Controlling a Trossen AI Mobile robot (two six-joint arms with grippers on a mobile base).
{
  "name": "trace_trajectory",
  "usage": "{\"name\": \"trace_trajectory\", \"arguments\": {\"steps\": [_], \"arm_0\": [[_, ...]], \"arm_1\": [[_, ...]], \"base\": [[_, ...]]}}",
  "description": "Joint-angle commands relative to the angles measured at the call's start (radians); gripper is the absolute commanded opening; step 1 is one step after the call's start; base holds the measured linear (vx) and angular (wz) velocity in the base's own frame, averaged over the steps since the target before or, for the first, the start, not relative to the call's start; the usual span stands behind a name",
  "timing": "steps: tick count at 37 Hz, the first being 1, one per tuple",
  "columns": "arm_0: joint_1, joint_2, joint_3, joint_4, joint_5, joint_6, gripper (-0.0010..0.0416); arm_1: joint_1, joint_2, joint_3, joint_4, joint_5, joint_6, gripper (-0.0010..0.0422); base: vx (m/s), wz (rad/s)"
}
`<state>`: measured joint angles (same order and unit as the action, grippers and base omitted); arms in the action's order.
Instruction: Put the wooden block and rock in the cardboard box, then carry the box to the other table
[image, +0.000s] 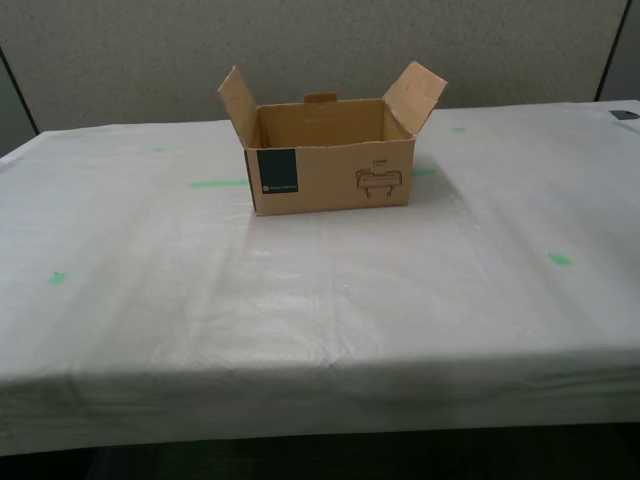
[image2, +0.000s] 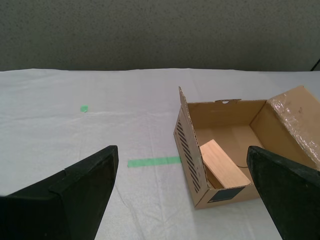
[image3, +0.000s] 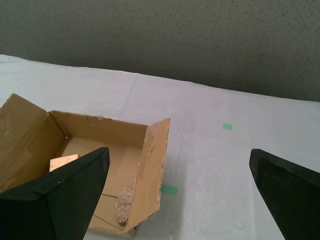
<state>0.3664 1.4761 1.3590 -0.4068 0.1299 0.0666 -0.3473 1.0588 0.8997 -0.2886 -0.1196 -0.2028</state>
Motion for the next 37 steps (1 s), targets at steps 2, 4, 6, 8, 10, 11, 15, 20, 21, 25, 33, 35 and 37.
{"name": "trace_trajectory", "arguments": {"steps": [2, 4, 6, 8, 10, 11, 15, 20, 21, 25, 33, 35, 37], "arm_0": [[0.0, 0.0, 0.001, 0.002, 0.006, 0.001, 0.0389], [0.0, 0.0, 0.001, 0.002, 0.006, 0.002, 0.039], [0.0, 0.0, 0.001, 0.002, 0.006, 0.002, 0.0389], [0.0, 0.0, 0.001, 0.002, 0.006, 0.002, 0.039], [0.0, 0.0, 0.001, 0.002, 0.006, 0.002, 0.0389], [0.0, 0.0, 0.001, 0.002, 0.006, 0.001, 0.0389], [0.0, 0.0, 0.001, 0.002, 0.006, 0.001, 0.0389], [0.0, 0.0, 0.001, 0.002, 0.006, 0.001, 0.039], [0.0, 0.0, 0.001, 0.002, 0.006, 0.002, 0.039], [0.0, 0.0, 0.001, 0.002, 0.006, 0.002, 0.039], [0.0, 0.0, 0.001, 0.002, 0.006, 0.002, 0.039], [0.0, 0.0, 0.001, 0.002, 0.006, 0.002, 0.039], [0.0, 0.0, 0.001, 0.002, 0.006, 0.002, 0.0389]], "arm_1": [[0.0, 0.0, 0.001, 0.003, -0.003, 0.003, 0.035], [0.0, 0.0, 0.001, 0.003, -0.003, 0.003, 0.035], [0.0, 0.0, 0.001, 0.003, -0.003, 0.003, 0.035], [0.0, 0.0, 0.001, 0.003, -0.003, 0.003, 0.035], [0.0, 0.0, 0.001, 0.003, -0.003, 0.003, 0.035], [0.0, 0.0, 0.001, 0.003, -0.003, 0.003, 0.035], [0.0, 0.0, 0.001, 0.003, -0.003, 0.003, 0.035], [0.0, 0.0, 0.001, 0.003, -0.003, 0.003, 0.035], [0.0, 0.0, 0.001, 0.003, -0.003, 0.003, 0.035], [0.0, 0.0, 0.001, 0.003, -0.003, 0.003, 0.035], [0.0, 0.0, 0.001, 0.003, -0.003, 0.003, 0.035], [0.0, 0.0, 0.001, 0.003, -0.003, 0.003, 0.035], [0.0, 0.0, 0.001, 0.003, -0.003, 0.003, 0.035]], "base": [[0.0, 0.0], [0.0, 0.0], [0.0, 0.0], [0.0, 0.0], [0.0, 0.0], [0.0, 0.0], [0.0, 0.0], [0.0, 0.0], [0.0, 0.0], [0.0, 0.0], [0.0, 0.0], [0.0, 0.0], [0.0, 0.0]]}}
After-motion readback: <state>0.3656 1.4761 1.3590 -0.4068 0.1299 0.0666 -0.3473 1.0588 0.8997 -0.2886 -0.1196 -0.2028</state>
